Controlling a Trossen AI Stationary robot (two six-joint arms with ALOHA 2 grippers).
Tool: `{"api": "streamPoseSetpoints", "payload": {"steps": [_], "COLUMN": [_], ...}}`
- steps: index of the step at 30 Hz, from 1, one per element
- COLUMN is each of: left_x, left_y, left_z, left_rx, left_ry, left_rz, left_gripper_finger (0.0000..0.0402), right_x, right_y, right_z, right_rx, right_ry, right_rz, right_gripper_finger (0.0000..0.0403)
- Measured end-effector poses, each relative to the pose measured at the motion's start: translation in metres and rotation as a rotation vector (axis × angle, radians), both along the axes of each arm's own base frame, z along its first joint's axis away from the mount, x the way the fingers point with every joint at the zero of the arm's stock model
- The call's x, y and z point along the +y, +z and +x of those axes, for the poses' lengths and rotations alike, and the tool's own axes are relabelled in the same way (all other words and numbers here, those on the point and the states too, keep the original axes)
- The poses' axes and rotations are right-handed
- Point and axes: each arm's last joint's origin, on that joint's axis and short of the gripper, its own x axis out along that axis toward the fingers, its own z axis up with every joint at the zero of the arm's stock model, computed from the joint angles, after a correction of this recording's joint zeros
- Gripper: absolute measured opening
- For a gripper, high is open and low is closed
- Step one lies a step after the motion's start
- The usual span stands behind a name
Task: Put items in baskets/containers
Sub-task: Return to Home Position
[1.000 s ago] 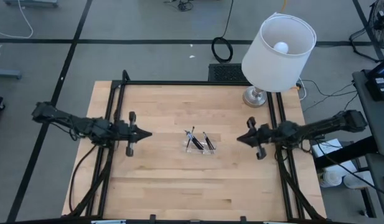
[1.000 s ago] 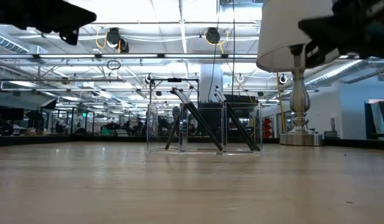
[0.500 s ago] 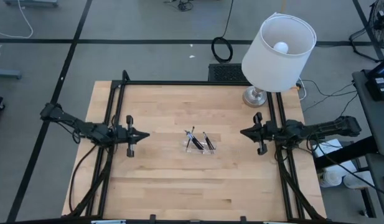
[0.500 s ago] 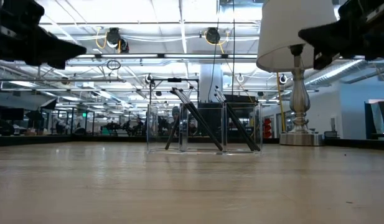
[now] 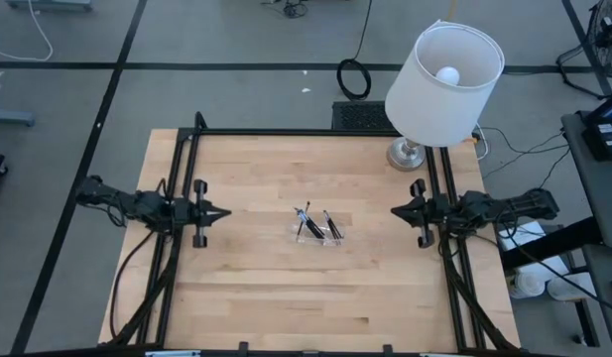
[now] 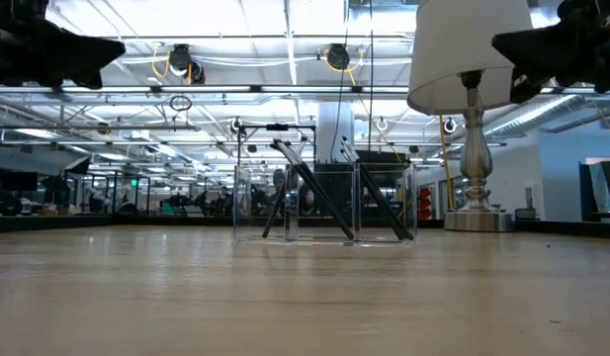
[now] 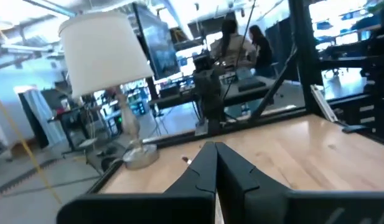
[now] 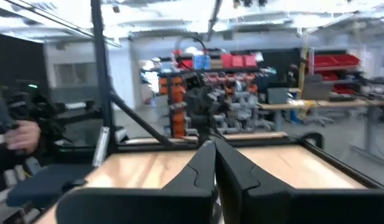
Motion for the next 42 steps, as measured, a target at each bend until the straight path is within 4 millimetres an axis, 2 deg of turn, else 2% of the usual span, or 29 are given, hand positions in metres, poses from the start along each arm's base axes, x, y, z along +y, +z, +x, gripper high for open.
{"api": "streamPoseSetpoints", "payload": {"steps": [4, 10, 15, 23, 42], "left_x": [0.0, 0.001, 0.002, 0.002, 0.002], "left_y": [-0.007, -0.01, -0.01, -0.01, -0.01], "left_z": [0.0, 0.001, 0.002, 0.002, 0.002], "left_rx": [0.068, 0.104, 0.105, 0.093, 0.092], "left_ry": [0.004, 0.017, 0.074, 0.074, 0.073], "left_rz": [-0.043, -0.136, -0.138, -0.134, -0.135], "left_gripper_finger": [0.0, 0.0, 0.0018, 0.0043, 0.0047], "right_x": [0.0, 0.001, 0.001, 0.001, 0.001], "right_y": [-0.004, -0.003, 0.0, 0.001, 0.001], "right_z": [-0.002, -0.002, -0.003, -0.003, -0.003], "right_rx": [0.038, 0.023, -0.006, -0.012, -0.012], "right_ry": [-0.054, -0.031, -0.024, -0.021, -0.021], "right_rz": [0.0, -0.009, 0.025, 0.047, 0.047], "right_gripper_finger": [0.0, 0.0, 0.0, 0.0, 0.0]}}
